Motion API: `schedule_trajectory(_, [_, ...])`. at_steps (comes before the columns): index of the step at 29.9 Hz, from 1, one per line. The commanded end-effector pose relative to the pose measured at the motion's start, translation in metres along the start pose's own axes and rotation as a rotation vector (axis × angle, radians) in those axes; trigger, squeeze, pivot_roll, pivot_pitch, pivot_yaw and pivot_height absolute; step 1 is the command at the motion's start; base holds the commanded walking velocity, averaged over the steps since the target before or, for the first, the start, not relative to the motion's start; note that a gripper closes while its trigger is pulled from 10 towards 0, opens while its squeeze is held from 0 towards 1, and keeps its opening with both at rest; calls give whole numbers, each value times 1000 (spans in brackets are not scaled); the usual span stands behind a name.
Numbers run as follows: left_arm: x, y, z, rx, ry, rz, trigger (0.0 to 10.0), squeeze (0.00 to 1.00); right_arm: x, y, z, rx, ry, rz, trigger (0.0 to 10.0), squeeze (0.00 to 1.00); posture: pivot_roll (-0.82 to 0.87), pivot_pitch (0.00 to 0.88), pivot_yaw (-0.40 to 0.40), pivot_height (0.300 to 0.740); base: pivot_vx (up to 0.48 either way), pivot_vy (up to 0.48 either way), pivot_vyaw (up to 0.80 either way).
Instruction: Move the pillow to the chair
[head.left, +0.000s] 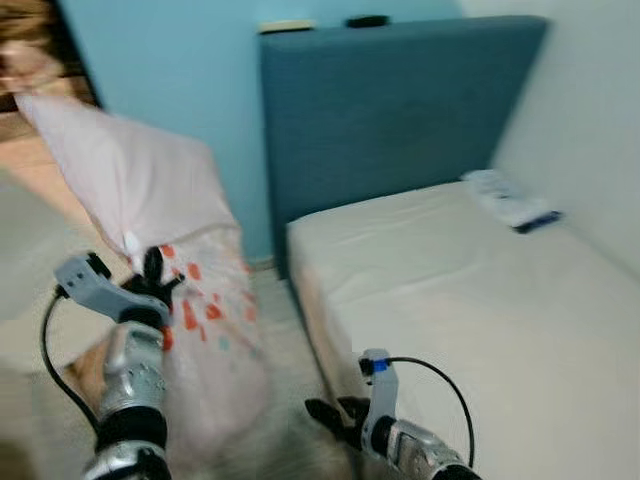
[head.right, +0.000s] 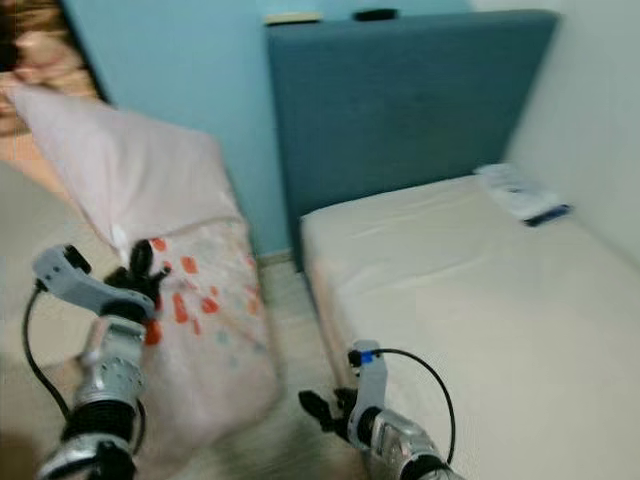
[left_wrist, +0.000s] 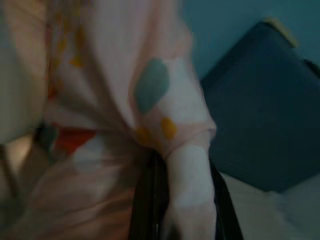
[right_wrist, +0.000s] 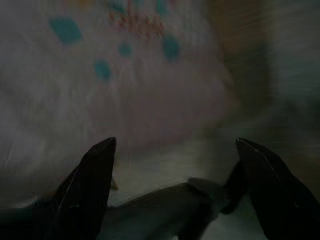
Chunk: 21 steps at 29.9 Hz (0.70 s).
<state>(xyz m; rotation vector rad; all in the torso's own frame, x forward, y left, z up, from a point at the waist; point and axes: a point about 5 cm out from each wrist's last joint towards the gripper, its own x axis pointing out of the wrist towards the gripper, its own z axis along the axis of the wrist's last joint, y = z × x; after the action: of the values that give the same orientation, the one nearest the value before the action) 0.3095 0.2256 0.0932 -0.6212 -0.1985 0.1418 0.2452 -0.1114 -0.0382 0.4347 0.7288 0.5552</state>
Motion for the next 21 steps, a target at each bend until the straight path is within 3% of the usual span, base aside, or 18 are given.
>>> schedule_trajectory(1, [3,-20,14,41,-70,-75,10000,0,-3,-3,-4,12,13,-4,10000,0,-52,77,-35,740,0,0,719])
schedule_trajectory(10, [-17,-37,21,62,-107,-94,10000,0,-4,-4,-2,11,4,8,10000,0,-44,78,-39,740,0,0,720])
schedule_trajectory(16, [-16,-45,31,97,-123,-113,10000,0,-2,-2,-1,6,4,17,10000,0,-36,73,-43,740,0,0,724])
schedule_trajectory(18, [-9,-59,44,120,-146,-165,10000,0,-2,-1,0,5,-5,16,10000,0,-36,72,-42,740,0,0,722])
schedule_trajectory(21, [-6,-66,50,122,-162,-199,10000,0,-1,-1,1,-1,-9,10,10000,0,-38,72,-40,740,0,0,715])
